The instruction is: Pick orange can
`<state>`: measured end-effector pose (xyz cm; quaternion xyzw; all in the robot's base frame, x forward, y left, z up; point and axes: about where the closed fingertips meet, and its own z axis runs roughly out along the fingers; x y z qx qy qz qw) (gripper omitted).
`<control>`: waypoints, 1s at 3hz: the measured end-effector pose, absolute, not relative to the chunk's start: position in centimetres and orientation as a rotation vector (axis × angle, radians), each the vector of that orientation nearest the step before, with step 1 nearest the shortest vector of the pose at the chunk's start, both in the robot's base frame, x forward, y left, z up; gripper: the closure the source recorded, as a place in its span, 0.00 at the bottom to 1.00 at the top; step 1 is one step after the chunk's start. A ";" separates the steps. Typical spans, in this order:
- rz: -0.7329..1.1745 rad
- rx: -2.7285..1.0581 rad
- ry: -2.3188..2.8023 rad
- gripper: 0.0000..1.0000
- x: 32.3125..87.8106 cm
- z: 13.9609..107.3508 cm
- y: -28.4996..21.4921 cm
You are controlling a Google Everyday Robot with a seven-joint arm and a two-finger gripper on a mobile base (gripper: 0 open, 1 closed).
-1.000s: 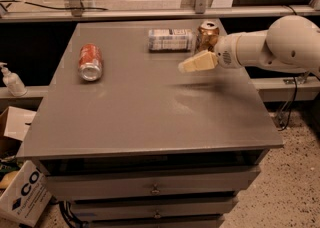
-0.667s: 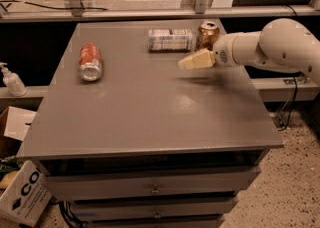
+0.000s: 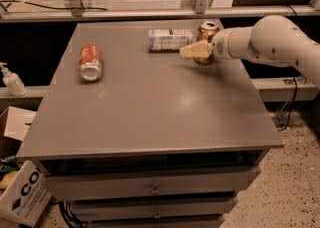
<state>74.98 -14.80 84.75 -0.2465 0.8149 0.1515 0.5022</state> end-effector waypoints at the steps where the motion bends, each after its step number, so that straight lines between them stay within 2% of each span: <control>1: 0.372 -0.543 1.975 0.41 75.5 85.0 -15.0; 3: 0.383 -0.477 1.944 0.87 74.8 86.9 -16.0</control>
Offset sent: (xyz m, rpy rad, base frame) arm 0.0017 -0.0182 0.0161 0.0640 -0.0110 -0.0970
